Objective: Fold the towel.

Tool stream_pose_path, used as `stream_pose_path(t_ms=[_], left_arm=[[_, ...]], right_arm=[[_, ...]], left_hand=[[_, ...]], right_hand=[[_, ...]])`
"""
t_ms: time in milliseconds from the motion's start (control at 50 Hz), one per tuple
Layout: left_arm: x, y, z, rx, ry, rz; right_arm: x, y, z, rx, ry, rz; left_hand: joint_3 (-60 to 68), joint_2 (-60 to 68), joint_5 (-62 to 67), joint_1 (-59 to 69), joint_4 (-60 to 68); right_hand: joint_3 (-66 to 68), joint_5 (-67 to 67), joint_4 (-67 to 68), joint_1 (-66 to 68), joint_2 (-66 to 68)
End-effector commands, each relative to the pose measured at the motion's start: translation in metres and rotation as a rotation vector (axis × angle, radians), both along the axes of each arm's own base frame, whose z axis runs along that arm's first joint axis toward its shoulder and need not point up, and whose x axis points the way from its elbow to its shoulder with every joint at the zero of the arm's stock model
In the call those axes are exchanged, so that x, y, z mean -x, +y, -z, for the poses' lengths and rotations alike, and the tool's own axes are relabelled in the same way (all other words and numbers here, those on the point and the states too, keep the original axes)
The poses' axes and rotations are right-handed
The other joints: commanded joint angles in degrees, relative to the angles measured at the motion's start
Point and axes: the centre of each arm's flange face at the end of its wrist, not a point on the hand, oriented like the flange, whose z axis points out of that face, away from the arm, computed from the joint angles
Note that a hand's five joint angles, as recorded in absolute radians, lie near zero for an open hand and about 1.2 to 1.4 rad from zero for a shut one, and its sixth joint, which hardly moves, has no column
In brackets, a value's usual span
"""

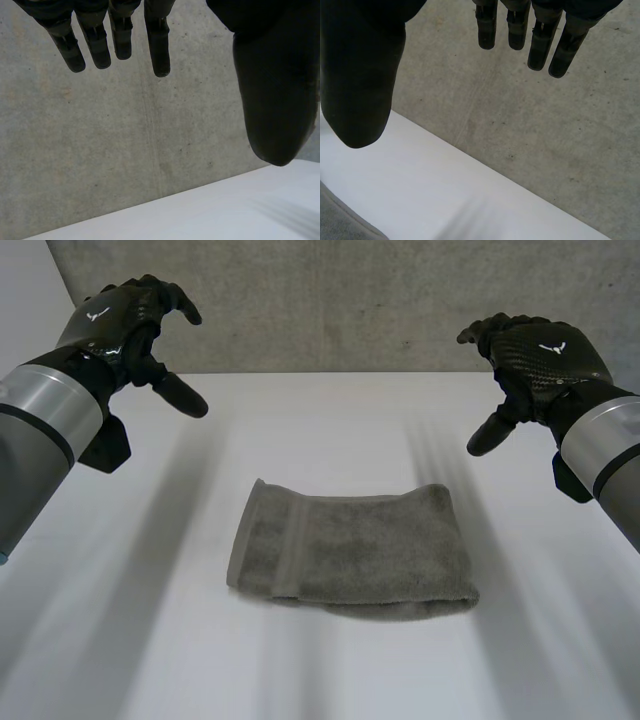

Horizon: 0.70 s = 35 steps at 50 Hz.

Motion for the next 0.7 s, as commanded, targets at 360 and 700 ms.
stream_pose_path(t_ms=[360,700], left_arm=[[0.007,-0.003,0.020,-0.056,-0.018,0.022],[0.008,0.010,0.071,-0.144,-0.050,0.043]], right_arm=[[0.000,-0.002,0.003,-0.008,0.007,-0.033],[0.012,0.021,0.089,-0.236,0.069,-0.026]], left_hand=[[15.8,15.6,15.0,15.3,15.8],[-4.2,-4.4,-5.0,-4.7,-4.2]], right_hand=[[20.5,20.7,19.6,21.4,19.9],[-4.0,-3.9,-4.9,-3.2,-4.6]])
